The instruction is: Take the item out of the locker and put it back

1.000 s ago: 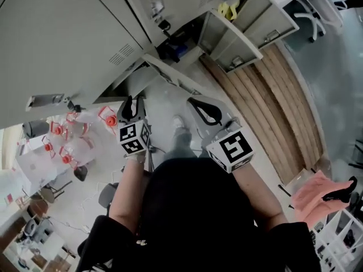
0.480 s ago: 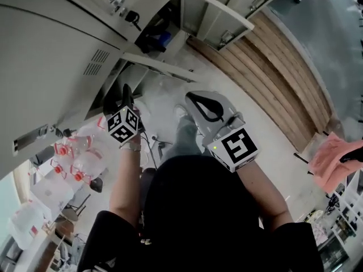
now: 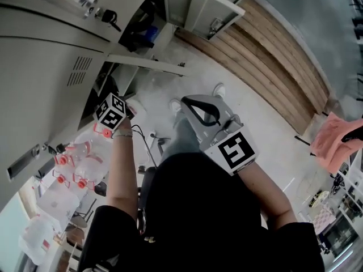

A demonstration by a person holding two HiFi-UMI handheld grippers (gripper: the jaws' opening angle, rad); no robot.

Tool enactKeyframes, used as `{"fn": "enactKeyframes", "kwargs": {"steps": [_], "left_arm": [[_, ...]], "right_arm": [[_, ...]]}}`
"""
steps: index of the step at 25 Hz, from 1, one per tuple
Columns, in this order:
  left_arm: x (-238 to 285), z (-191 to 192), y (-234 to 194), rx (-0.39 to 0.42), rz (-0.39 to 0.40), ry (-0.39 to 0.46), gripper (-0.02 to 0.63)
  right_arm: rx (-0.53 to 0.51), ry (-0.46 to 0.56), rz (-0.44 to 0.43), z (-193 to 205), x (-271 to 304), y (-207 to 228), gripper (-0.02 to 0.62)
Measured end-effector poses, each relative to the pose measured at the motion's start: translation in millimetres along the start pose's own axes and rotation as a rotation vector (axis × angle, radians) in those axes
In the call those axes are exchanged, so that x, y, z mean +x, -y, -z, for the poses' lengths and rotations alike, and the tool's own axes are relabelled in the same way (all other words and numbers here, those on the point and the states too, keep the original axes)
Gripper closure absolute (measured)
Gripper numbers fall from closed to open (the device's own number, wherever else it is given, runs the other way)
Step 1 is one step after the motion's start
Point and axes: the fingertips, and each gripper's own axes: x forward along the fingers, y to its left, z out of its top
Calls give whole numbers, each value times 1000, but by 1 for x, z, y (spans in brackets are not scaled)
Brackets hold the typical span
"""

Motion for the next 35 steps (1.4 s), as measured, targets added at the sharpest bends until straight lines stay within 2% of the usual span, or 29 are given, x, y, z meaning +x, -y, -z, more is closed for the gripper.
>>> {"fn": "enactKeyframes", "kwargs": {"steps": [8, 12, 15, 19, 20, 35], "left_arm": [[37, 9, -2, 49, -34, -29, 252], [43, 4, -9, 91, -115, -34, 256], [50, 5, -13, 99, -139, -45, 268], [58, 9, -17, 82, -132, -74, 287], [59, 9, -18, 80, -127, -77, 311], [39, 34, -12, 90, -147, -72, 313]], "right_arm": [[-1, -30, 10, 13, -6, -2, 598], [4, -38, 17, 19, -9, -1, 598], [16, -44, 25, 22, -11, 2, 598], [16, -51, 31, 25, -12, 4, 597], [15, -53, 32, 25, -13, 4, 598], [26, -58, 40, 28, -14, 6, 598]]}}
